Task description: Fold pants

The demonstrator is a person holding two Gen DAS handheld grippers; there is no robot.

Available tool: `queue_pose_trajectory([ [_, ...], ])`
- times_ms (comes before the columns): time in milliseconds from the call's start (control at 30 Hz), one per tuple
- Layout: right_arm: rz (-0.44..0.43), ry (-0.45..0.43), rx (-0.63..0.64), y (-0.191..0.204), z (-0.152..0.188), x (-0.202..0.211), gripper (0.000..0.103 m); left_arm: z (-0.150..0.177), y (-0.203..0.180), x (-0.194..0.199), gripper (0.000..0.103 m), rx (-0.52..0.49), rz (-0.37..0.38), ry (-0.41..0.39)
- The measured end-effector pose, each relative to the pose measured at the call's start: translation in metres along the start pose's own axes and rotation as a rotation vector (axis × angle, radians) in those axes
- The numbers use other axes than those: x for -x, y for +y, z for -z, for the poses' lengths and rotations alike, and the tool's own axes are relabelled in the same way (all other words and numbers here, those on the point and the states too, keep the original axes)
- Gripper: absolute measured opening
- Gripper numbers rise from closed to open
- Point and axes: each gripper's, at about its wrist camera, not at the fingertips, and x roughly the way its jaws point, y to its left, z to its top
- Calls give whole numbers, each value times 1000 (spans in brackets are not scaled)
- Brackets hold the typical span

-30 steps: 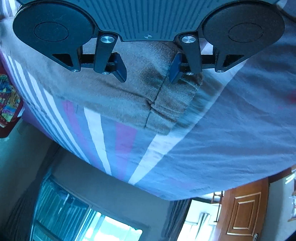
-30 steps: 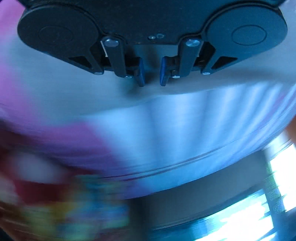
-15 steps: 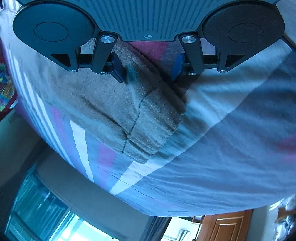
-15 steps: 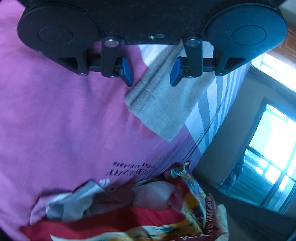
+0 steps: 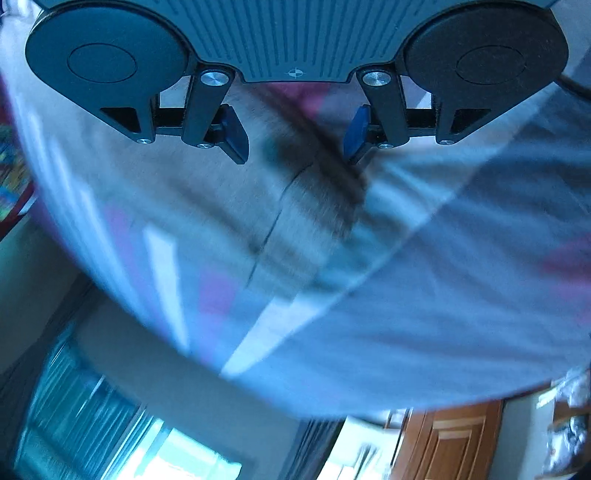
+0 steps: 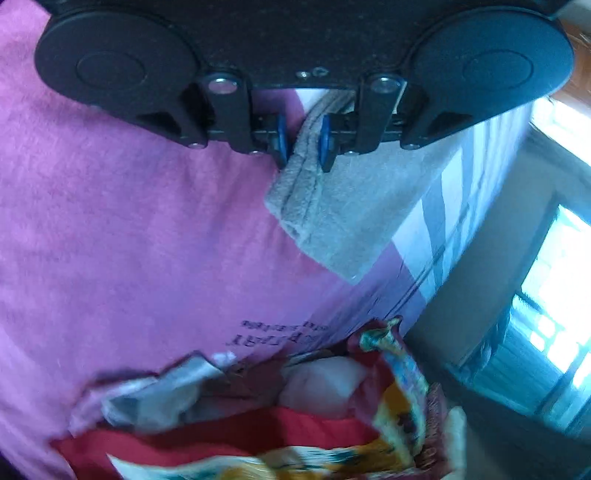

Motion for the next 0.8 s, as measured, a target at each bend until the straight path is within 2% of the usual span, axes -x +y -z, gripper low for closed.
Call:
queue_pose_trajectory([
  [100, 5, 10, 32, 2, 2, 3, 17, -2, 0, 4, 57, 43, 62, -4],
  [233, -34, 9, -51, -8, -2, -4, 17, -6, 11, -16, 55, 126, 44, 16],
  [300, -31, 6, -36, -7, -3, -5, 17, -9, 20, -23, 30, 170, 24, 1],
  [333, -31, 6, -25, -7, -2, -4, 17, -12, 22, -18, 23, 177, 65, -51],
  [367, -32, 7, -19, -7, -2, -2, 17, -15, 22, -10, 23, 152, 115, -114],
  [400, -35, 9, -19, -7, -3, -3, 17, -18, 19, -8, 23, 119, 117, -125],
  [433, -38, 12, -20, -8, -3, -2, 17, -19, 17, -12, 23, 83, 91, -99],
  [500, -40, 12, -14, -8, -3, -3, 17, -18, 20, -33, 23, 27, 32, 21],
  [533, -40, 8, -13, -8, -3, -4, 17, -18, 24, -39, 25, 16, 33, 39],
  [633, -35, -1, -17, -7, -2, -5, 17, -23, 17, -32, 27, 16, 30, 29],
  [667, -35, 0, -15, -7, -2, -4, 17, -23, 11, -24, 29, 2, 19, 9],
  [700, -36, 2, -16, -7, -3, -5, 17, -22, 5, -12, 40, -20, -1, -37],
  [733, -41, 4, -22, -8, -3, -4, 18, -21, 0, -1, 65, -37, -23, -82],
  [767, -49, 7, -35, -9, -4, -4, 19, -18, -6, 4, 79, -45, -42, -110],
  [800, -54, 8, -46, -10, -5, -4, 20, -20, -8, 5, 94, -51, -43, -104],
])
